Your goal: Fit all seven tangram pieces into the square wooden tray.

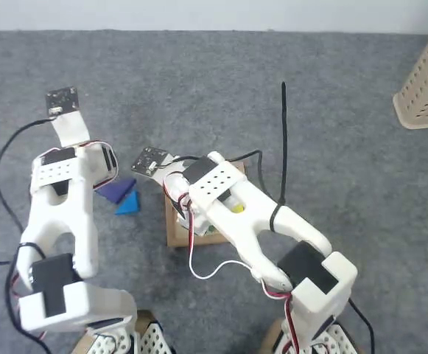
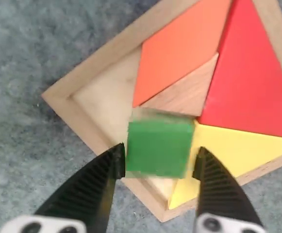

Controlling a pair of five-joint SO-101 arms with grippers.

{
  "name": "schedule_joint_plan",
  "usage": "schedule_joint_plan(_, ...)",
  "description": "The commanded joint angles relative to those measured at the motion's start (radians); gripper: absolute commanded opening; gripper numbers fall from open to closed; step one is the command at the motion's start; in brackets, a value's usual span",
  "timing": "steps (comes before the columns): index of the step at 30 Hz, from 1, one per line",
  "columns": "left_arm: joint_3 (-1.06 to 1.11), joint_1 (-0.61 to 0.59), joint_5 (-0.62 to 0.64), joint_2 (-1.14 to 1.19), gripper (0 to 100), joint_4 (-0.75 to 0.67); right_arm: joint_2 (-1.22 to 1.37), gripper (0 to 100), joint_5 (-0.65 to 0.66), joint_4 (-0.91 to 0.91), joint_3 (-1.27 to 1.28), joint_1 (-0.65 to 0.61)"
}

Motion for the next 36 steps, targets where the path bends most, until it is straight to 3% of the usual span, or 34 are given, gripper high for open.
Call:
schedule_joint_plan(1, -0.007, -0.002, 0.014, -0.012, 17, -0.020, -0.021, 23.6, -0.014, -0.013, -0.057, -0.004)
schedule_joint_plan(6, -0.007, 0.000, 0.014, -0.012, 17, -0.020, -0.031, 22.6, -0.014, -0.004, -0.060, -0.002)
schedule_joint_plan(12, -0.007, 0.000, 0.014, -0.012, 17, -0.020, -0.180, 0.2, -0.014, 0.004, -0.018, 0.091)
schedule_joint_plan(21, -0.007, 0.002, 0.014, -0.012, 17, -0.020, -0.406, 2.7, -0.005, -0.317, 0.422, 0.097)
schedule_joint_plan(36, -0.007, 0.002, 0.014, -0.011, 17, -0.020, -0.134, 2.7, -0.009, -0.332, 0.267, 0.091)
